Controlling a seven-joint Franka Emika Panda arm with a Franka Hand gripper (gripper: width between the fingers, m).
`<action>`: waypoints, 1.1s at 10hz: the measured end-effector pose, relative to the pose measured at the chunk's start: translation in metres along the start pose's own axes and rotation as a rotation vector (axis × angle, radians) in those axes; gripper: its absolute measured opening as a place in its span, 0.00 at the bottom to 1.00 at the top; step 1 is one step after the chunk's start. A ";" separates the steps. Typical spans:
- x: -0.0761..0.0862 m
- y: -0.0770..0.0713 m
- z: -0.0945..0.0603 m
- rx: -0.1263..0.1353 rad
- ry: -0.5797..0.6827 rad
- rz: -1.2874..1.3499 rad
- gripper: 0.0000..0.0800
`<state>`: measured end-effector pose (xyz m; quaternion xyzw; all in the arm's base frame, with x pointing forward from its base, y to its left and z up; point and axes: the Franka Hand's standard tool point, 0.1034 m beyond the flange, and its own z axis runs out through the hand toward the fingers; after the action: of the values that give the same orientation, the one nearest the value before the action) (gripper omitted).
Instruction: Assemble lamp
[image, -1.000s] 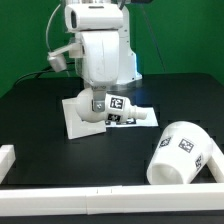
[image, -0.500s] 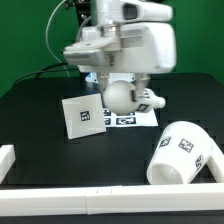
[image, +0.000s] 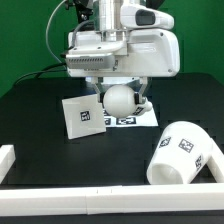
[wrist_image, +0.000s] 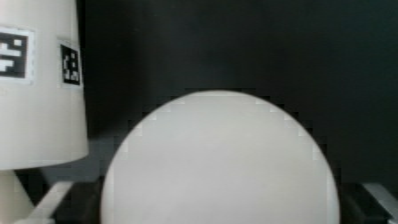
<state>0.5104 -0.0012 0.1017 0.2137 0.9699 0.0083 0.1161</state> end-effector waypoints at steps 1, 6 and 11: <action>0.016 0.005 0.001 0.003 0.012 -0.072 0.72; 0.040 0.003 0.006 0.020 0.053 -0.145 0.72; 0.060 0.028 0.023 -0.018 0.075 -0.279 0.72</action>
Offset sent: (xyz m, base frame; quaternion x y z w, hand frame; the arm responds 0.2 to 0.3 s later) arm -0.0288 0.0243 0.0034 -0.0506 0.1032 0.1116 0.9871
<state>0.4749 0.0485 0.0677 0.0752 0.9938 0.0089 0.0819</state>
